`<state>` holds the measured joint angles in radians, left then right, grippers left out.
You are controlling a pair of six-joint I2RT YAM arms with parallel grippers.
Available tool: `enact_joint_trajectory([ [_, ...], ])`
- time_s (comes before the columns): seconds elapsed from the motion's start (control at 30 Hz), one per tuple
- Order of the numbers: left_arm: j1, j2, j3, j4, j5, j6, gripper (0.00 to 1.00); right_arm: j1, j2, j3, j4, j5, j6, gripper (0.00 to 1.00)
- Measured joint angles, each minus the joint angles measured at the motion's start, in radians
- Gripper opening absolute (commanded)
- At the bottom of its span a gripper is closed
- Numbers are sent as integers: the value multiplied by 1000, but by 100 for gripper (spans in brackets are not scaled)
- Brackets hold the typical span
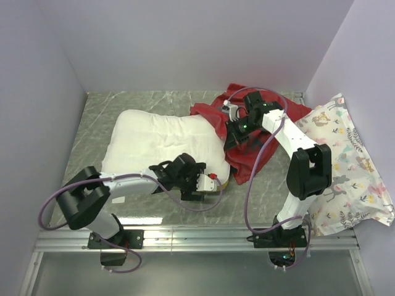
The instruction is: Put the pillow into the pillowcase
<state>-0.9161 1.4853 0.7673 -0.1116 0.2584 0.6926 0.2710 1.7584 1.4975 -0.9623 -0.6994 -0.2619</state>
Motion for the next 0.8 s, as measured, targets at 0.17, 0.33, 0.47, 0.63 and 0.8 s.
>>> enact_joint_trajectory([
  [0.17,-7,109,14,140,-108,11,25,0,0,-24,8,13,11,15],
  [0.33,27,150,114,91,-86,-53,0,-11,-14,-86,45,145,51,51],
  [0.47,81,182,207,-7,18,-113,0,-40,-118,-210,58,258,63,45],
  [0.63,135,208,281,-106,130,-163,0,-41,-291,-333,70,290,64,42],
  [0.8,163,227,322,-161,186,-189,0,17,-280,-404,151,293,93,48],
])
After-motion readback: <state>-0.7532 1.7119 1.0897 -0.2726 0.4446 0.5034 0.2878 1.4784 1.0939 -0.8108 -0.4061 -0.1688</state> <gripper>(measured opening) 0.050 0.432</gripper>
